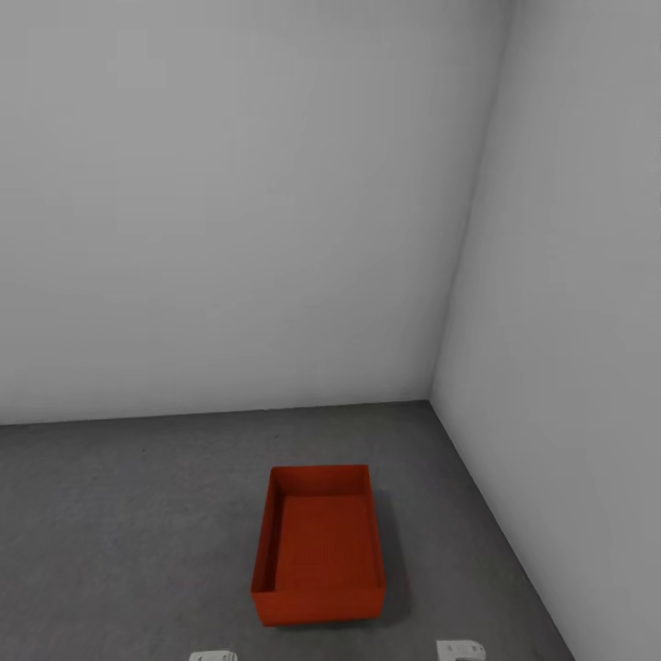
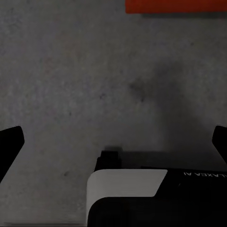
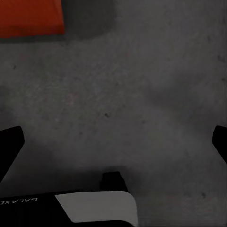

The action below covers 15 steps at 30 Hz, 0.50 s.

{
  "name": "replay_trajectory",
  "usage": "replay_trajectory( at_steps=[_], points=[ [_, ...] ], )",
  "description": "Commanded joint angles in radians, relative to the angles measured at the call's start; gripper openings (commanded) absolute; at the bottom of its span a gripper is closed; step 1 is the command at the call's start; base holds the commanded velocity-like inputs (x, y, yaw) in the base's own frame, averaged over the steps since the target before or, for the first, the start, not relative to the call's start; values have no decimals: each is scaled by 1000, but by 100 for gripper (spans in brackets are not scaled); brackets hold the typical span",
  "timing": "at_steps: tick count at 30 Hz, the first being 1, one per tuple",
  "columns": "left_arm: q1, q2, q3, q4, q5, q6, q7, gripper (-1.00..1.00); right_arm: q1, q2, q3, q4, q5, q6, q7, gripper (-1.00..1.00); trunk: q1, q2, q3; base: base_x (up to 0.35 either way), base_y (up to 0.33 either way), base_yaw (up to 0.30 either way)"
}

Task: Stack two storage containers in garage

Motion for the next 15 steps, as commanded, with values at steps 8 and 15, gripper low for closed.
replay_trajectory(
  at_steps=[8,15],
  points=[
    [3,0,1,15,3,-17,2,100,57,0,8,4,-7,-20,0,100,0,-1,11,0,0,0],
    [12,0,1,16,3,-17,2,100,111,2,9,4,-1,-20,0,100,0,-1,22,0,0,0]
  ],
)
